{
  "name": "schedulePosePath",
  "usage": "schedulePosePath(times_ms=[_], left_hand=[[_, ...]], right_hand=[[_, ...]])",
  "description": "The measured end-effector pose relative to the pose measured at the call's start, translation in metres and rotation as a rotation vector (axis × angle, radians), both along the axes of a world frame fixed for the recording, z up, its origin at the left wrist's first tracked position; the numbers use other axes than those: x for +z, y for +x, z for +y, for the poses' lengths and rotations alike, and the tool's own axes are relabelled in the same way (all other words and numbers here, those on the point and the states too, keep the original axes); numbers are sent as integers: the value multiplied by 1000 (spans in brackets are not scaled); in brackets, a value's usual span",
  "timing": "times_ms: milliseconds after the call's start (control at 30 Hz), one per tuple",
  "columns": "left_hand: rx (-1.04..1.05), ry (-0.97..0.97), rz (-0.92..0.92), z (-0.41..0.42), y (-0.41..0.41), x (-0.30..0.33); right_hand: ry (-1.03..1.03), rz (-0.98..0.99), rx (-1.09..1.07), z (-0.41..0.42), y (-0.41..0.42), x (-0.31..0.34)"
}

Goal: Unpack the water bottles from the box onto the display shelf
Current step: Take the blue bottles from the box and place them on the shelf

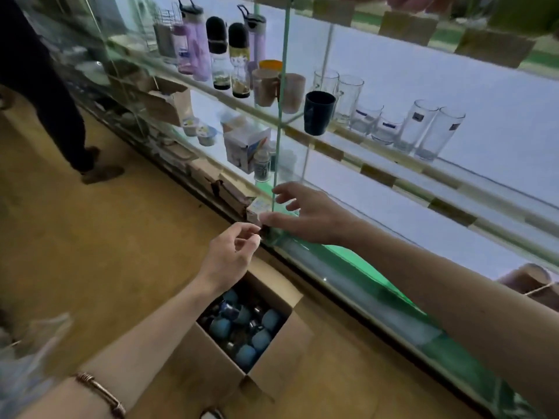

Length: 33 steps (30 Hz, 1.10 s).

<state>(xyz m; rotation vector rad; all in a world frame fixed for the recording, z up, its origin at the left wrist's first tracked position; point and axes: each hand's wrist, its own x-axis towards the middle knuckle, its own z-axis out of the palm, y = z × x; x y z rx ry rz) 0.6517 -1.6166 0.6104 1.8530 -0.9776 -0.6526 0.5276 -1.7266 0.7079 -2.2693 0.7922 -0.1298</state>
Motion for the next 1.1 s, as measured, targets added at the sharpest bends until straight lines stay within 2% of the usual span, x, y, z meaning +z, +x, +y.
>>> schedulePosePath(times_ms=[267, 600, 767, 1000, 1100], left_hand=[[-45, 209, 52, 14, 97, -80], [28, 593, 55, 36, 143, -215], [7, 719, 58, 23, 147, -279], [216, 747, 207, -31, 144, -405], [245, 801, 260, -43, 136, -471]], right_hand=[[135, 190, 22, 5, 97, -81], [251, 486, 128, -18, 149, -219], [273, 569, 217, -37, 168, -304], [292, 600, 277, -70, 186, -460], [331, 618, 273, -78, 182, -529]])
